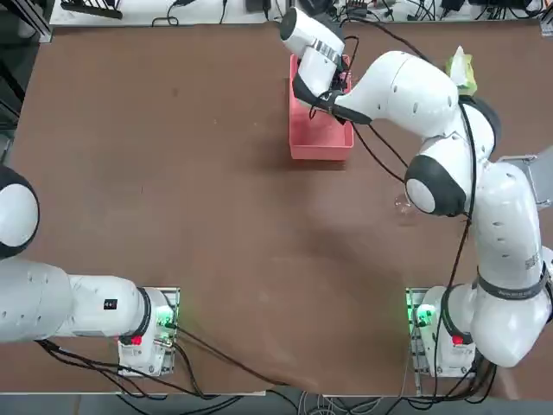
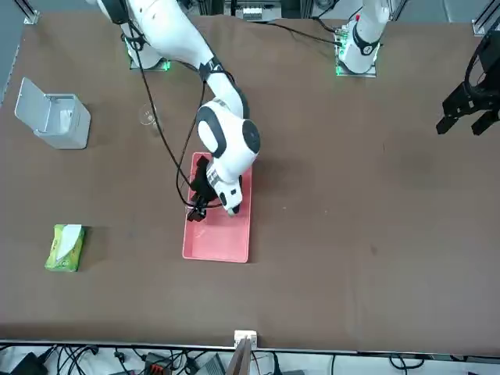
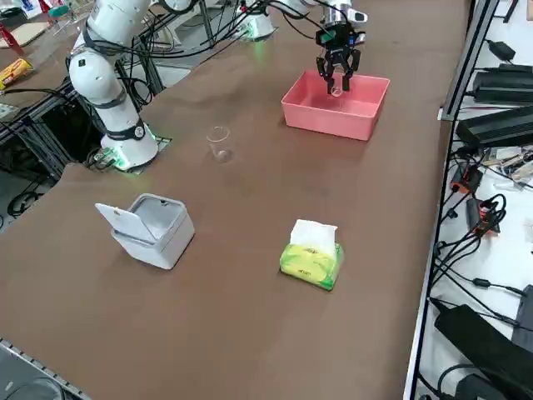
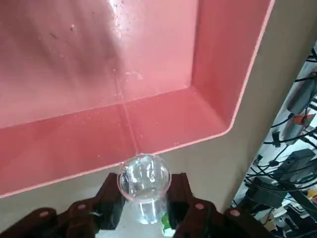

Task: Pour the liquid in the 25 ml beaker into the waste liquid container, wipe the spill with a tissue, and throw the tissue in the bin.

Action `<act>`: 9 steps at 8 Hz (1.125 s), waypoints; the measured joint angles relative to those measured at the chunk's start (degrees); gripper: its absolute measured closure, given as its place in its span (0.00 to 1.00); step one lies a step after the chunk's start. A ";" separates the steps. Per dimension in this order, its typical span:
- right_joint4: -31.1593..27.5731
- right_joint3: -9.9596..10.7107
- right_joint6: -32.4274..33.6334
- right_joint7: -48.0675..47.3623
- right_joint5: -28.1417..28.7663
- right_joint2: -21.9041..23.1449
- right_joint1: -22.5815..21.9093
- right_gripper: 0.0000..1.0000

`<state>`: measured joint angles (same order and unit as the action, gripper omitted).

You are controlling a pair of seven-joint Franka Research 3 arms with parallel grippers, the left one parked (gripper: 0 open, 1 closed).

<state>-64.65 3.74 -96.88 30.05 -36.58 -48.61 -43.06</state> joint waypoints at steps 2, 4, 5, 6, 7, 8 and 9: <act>0.00 0.00 0.27 -0.59 -1.60 -0.30 -0.72 0.53; 0.01 0.00 0.87 -1.53 -2.72 -0.70 -0.99 0.53; 0.03 0.00 0.95 -2.07 -2.90 -0.97 -1.11 0.53; 0.04 0.01 0.97 -2.57 -3.13 -1.38 -1.32 0.53; 0.04 0.01 0.99 -3.18 -3.82 -1.75 -1.62 0.53; 0.04 0.01 1.08 -3.59 -4.42 -1.96 -1.93 0.53; 0.05 0.01 1.26 -3.99 -4.76 -2.10 -2.26 0.53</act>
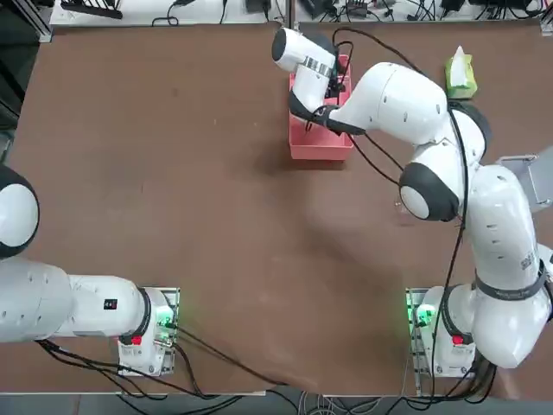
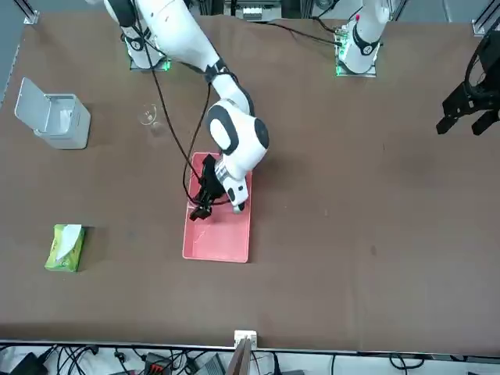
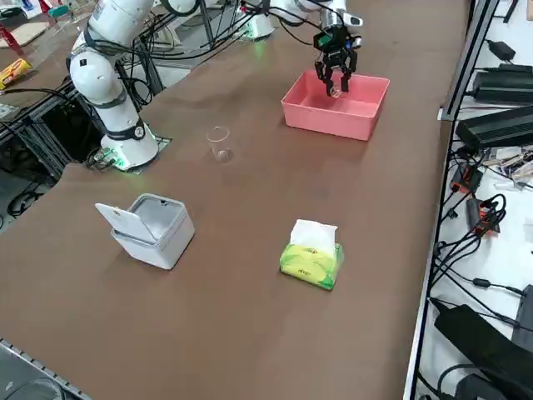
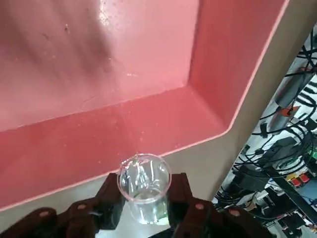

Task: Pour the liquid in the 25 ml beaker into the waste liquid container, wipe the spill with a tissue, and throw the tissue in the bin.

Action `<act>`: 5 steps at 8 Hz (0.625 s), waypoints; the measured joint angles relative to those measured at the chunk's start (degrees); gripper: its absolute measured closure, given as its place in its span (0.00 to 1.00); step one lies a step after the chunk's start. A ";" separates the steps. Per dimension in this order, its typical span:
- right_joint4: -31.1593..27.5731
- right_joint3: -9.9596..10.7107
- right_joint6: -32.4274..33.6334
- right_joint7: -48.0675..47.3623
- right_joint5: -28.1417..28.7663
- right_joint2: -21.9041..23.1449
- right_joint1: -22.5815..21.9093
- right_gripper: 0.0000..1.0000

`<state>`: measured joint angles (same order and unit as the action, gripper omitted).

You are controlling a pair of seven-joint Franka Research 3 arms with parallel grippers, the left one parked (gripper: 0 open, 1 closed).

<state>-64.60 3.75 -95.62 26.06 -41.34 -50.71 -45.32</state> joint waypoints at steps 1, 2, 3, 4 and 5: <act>0.00 0.00 0.10 -0.34 -0.31 -0.18 -0.29 0.53; 0.01 0.00 0.14 -0.60 -0.62 -0.44 -0.52 0.53; 0.02 0.00 0.15 -0.77 -0.81 -0.70 -0.63 0.53; 0.03 0.02 0.15 -0.97 -0.86 -0.80 -0.65 0.53; 0.11 0.12 0.17 -1.19 -0.87 -0.80 -0.64 0.53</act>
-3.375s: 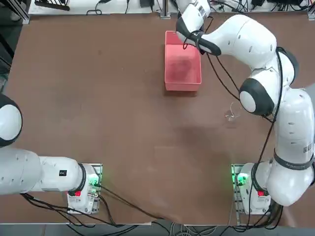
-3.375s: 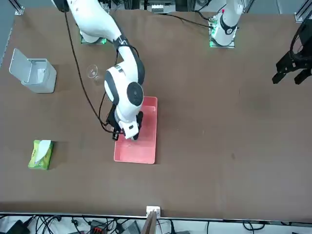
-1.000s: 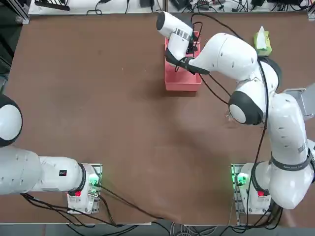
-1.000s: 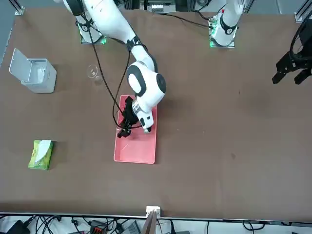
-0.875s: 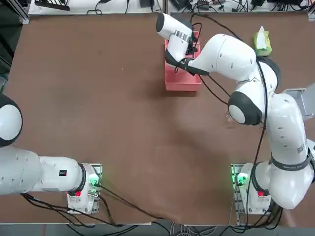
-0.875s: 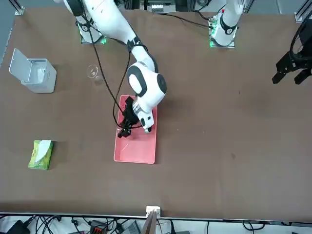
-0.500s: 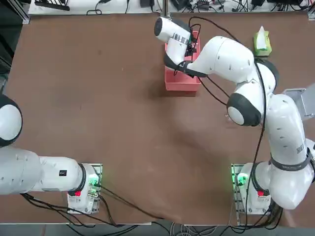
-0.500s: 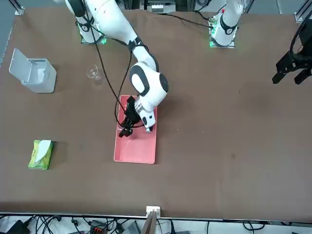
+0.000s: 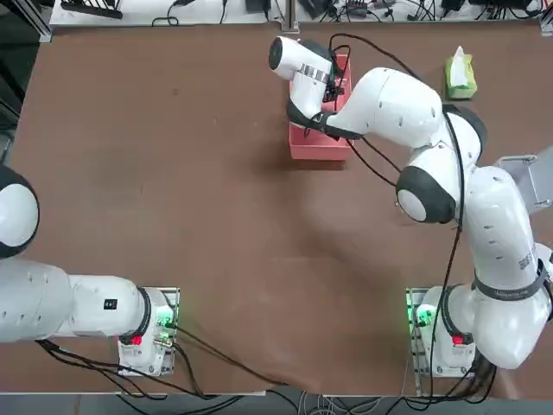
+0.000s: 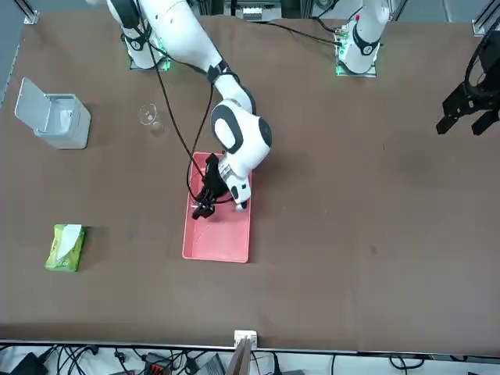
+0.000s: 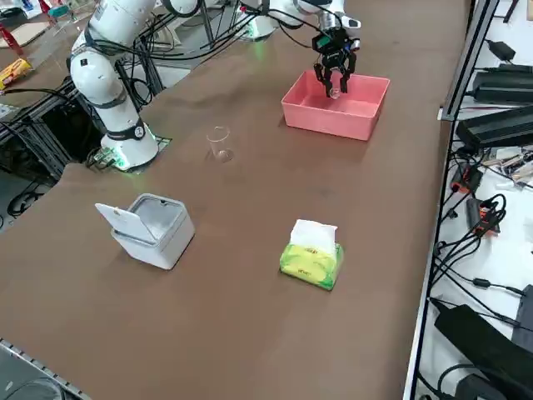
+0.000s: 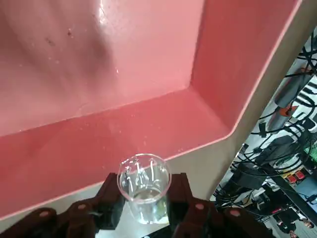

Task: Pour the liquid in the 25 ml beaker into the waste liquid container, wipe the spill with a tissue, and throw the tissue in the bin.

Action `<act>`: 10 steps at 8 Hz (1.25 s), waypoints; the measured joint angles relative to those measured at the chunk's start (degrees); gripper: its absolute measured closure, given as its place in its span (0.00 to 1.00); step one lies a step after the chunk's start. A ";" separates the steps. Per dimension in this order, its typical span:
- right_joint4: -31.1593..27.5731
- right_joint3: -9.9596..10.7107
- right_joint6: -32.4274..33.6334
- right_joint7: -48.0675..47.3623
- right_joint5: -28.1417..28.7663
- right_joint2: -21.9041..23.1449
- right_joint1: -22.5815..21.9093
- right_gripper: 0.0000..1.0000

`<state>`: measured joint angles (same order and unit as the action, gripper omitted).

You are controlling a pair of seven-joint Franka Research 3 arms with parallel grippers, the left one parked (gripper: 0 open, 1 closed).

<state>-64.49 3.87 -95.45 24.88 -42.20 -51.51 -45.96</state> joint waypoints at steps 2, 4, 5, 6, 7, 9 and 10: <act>0.25 0.19 0.27 -0.14 0.04 0.00 0.10 0.53; 0.75 0.59 0.82 -0.46 2.24 0.05 0.55 0.53; 1.45 0.87 0.93 -0.56 4.71 0.34 1.30 0.53; 2.21 1.05 0.99 -0.60 8.11 1.21 2.48 0.53; 2.75 1.45 1.08 -0.62 12.30 2.74 3.81 0.53; 2.99 2.03 1.51 -0.55 20.33 6.29 7.12 0.53; 3.00 2.16 1.53 -0.12 24.30 7.78 9.38 0.53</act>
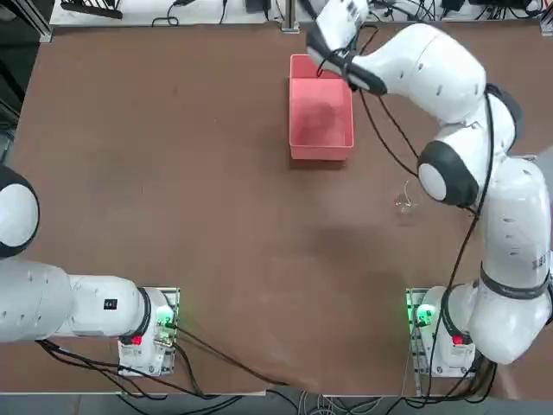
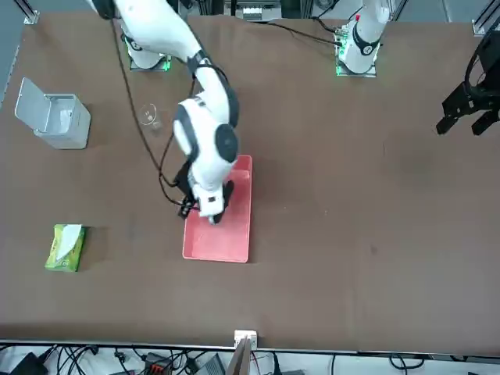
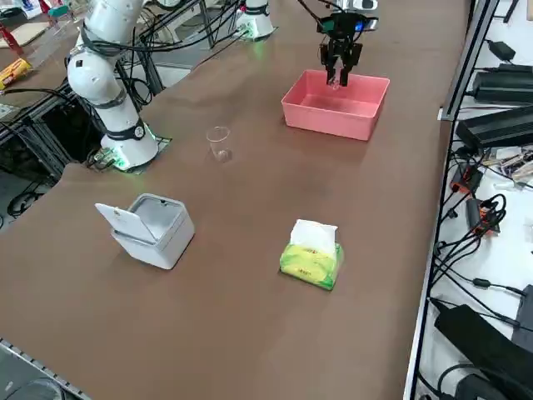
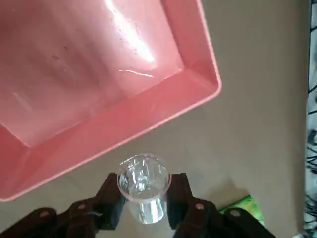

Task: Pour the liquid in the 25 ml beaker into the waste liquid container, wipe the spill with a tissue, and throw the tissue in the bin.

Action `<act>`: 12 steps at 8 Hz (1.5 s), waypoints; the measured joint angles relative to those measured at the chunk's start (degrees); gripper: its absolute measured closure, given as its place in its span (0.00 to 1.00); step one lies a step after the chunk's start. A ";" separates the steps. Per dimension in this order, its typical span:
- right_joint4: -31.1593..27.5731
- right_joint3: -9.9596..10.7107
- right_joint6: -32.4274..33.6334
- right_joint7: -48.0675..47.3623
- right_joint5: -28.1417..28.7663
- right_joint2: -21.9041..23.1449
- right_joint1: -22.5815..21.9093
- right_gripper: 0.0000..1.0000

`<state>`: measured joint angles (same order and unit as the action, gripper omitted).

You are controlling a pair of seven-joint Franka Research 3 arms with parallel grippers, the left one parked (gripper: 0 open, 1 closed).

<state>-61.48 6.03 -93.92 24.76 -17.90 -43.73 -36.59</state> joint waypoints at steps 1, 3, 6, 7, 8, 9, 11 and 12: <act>0.00 0.02 -0.01 1.42 3.72 1.48 2.80 0.53; 0.00 -0.04 -0.02 6.52 9.50 4.26 8.76 0.53; -0.30 -0.13 -0.01 16.01 15.87 7.21 15.74 0.53; -1.21 -0.12 -0.14 19.30 18.61 8.15 18.12 0.53; -2.81 -0.12 -0.82 23.15 21.27 9.11 20.62 0.53; -4.81 -0.13 -1.99 27.60 24.01 9.99 23.21 0.53; -7.95 -0.13 -3.03 35.69 28.79 10.95 28.08 0.53; -9.62 -0.14 -3.42 39.17 30.86 11.31 30.51 0.53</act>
<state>-71.10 5.89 -97.34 63.93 12.96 -32.42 -6.08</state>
